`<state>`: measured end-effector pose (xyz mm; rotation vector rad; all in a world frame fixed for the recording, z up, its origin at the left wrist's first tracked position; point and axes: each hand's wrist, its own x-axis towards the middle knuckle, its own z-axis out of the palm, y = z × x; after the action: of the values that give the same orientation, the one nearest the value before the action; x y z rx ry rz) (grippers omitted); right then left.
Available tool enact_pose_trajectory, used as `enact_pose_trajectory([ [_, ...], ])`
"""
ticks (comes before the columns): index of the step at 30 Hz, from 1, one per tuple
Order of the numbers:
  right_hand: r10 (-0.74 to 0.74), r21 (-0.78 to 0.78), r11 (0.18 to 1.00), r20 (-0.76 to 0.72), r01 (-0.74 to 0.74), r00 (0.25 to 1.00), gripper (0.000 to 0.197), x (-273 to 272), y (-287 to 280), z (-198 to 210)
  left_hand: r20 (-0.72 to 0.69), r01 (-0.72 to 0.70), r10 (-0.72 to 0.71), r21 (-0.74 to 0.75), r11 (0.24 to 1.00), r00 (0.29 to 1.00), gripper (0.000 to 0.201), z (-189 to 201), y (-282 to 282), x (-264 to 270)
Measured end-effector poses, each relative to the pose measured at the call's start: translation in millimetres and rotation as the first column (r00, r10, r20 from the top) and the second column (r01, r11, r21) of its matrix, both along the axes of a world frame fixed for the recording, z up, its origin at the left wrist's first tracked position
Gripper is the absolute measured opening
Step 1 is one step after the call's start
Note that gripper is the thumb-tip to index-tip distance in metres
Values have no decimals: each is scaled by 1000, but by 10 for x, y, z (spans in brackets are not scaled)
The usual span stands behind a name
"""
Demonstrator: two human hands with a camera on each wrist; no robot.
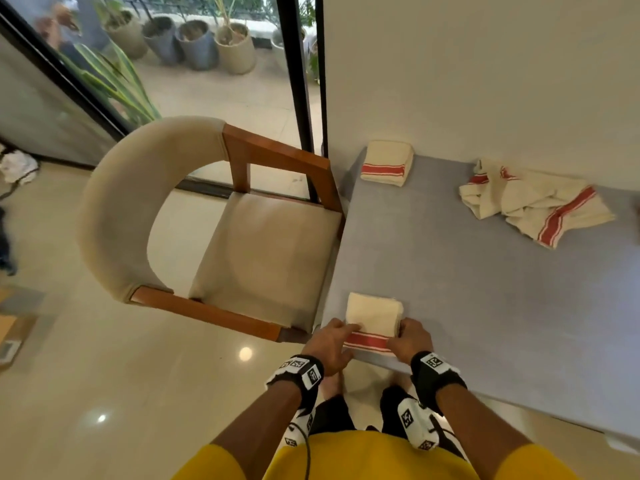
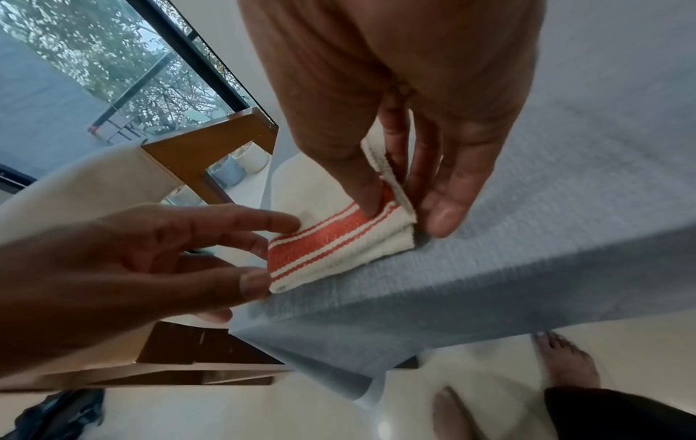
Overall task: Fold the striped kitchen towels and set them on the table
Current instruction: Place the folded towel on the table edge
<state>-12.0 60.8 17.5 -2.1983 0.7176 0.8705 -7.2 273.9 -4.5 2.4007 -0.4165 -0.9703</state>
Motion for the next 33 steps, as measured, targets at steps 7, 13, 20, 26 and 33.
enact_pose_trajectory([
  [7,29,-23,999,-48,-31,998,49,-155,-168,34,64,173,-186,169,970,981,54,167,-38,199],
  [13,-93,69,993,-22,95,995,37,-482,-588,-50,210,168,-186,101,981,960,31,207,-372,213],
  [20,-83,59,995,46,81,995,26,-710,-1343,18,222,338,-339,45,940,914,29,285,-1180,181],
  [26,-173,20,985,90,172,981,26,-1125,-2484,136,245,369,-363,24,929,899,30,308,-2272,123],
  [33,-238,-23,970,133,243,962,17,-1156,-3604,191,281,365,-340,-43,930,898,32,410,-3329,24],
])
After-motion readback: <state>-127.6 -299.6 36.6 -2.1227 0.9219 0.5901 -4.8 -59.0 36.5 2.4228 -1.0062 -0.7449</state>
